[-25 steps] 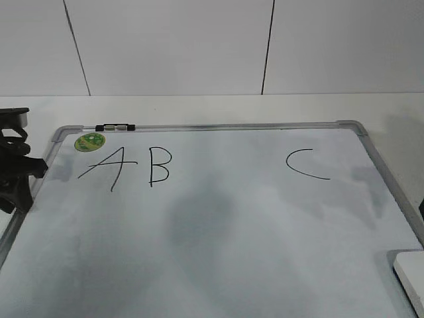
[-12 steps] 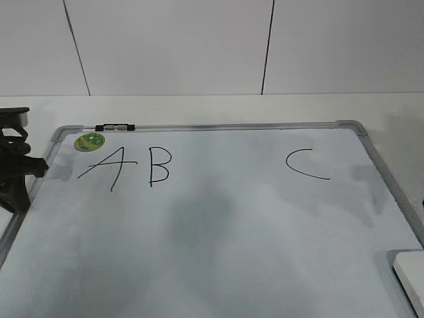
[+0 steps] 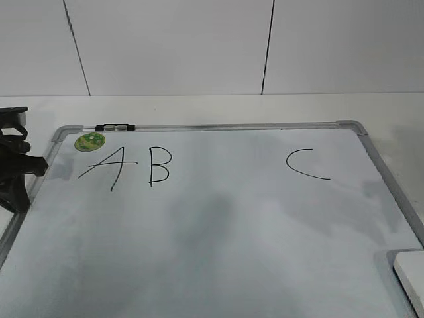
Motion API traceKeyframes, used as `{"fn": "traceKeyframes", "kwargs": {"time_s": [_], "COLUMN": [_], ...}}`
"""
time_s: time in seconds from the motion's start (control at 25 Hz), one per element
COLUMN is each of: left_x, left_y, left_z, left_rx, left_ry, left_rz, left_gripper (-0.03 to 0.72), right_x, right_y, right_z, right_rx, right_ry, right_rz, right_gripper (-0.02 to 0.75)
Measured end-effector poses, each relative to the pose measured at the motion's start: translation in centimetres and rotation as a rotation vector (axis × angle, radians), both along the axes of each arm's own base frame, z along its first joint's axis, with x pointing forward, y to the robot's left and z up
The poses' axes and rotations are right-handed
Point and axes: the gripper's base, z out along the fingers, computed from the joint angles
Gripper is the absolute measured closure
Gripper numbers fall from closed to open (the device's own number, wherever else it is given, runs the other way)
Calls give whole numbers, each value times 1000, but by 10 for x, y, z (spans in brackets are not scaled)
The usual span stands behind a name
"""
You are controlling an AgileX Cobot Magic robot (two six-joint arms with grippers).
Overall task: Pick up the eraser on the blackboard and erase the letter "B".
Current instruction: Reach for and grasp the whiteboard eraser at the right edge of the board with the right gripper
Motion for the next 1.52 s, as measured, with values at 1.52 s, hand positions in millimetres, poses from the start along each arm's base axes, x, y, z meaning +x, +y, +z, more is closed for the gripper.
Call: {"fn": "traceKeyframes", "kwargs": {"time_s": [1.52], "left_x": [0], "left_y": [0], "left_z": [0], "left_rx": [0], "left_ry": [0], "left_rz": [-2], "left_gripper": [660], "right_x": [-30], "right_y": [18], "right_z": [-28], "right_rx": [-107], "right_ry": [-46], "right_rz": [27], "right_gripper": [188]}}
